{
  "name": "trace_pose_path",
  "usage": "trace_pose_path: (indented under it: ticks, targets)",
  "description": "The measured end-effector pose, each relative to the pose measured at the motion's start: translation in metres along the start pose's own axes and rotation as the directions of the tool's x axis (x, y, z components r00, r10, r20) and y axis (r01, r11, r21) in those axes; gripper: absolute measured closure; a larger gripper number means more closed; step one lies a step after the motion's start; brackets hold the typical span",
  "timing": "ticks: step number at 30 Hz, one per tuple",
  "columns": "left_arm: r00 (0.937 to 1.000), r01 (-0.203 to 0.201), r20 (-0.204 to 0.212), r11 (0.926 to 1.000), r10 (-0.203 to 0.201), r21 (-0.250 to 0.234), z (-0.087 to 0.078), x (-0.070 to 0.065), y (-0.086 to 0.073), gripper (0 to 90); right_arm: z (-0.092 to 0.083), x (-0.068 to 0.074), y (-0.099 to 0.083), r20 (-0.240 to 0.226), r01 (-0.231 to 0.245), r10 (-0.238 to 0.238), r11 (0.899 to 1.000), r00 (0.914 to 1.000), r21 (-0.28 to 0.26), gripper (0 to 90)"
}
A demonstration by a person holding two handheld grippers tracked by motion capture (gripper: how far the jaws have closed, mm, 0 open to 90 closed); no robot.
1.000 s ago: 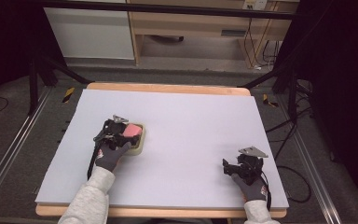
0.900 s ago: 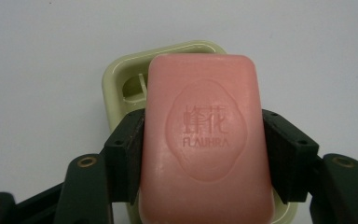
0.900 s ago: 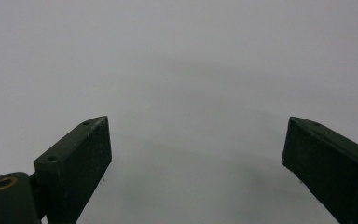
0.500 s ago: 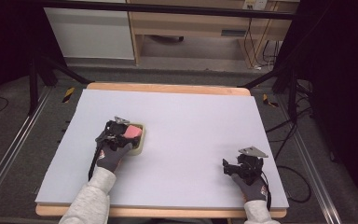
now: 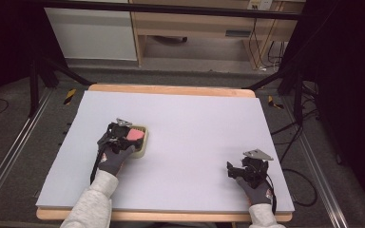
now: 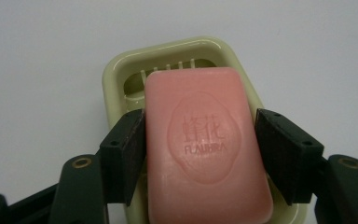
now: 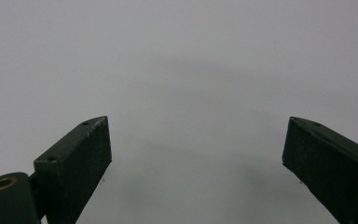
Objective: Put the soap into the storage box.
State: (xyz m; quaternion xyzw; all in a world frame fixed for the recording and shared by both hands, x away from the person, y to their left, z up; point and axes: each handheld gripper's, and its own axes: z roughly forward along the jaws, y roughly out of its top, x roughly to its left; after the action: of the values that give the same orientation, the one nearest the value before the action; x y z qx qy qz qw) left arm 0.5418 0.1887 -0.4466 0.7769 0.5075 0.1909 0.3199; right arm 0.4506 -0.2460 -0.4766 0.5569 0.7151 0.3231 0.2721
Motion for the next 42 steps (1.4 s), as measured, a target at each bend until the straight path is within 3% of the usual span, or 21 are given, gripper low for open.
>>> trace_pose_path:
  ticks: [6, 15, 21, 33, 42]
  targets:
    - [1.0000, -0.005, 0.006, 0.9995, 0.006, -0.030, -0.009, -0.001, 0.003, 32.3, -0.001, 0.000, 0.000, -0.001, -0.002, 0.002, 1.000, 1.0000, 0.000, 8.2]
    - [0.9985, 0.008, 0.054, 0.9953, -0.003, -0.097, -0.029, 0.000, 0.007, 29.2, -0.002, -0.002, 0.000, 0.003, -0.023, 0.023, 1.000, 0.9997, -0.012, 7.2]
    - [0.9966, -0.012, 0.079, 0.9914, 0.022, -0.130, -0.042, 0.000, 0.002, 26.0, -0.003, -0.003, -0.001, 0.004, -0.021, 0.021, 1.000, 0.9998, -0.011, 7.2]
    - [0.9970, -0.032, 0.064, 0.9831, 0.044, -0.180, -0.060, 0.019, -0.029, 24.1, -0.007, -0.008, -0.002, 0.009, -0.036, 0.036, 0.999, 0.9993, -0.017, 7.2]
    - [0.9997, -0.007, 0.023, 0.9879, 0.010, -0.155, -0.065, 0.039, -0.061, 25.5, -0.008, -0.010, -0.002, 0.024, -0.040, 0.040, 0.999, 0.9989, -0.018, 7.1]
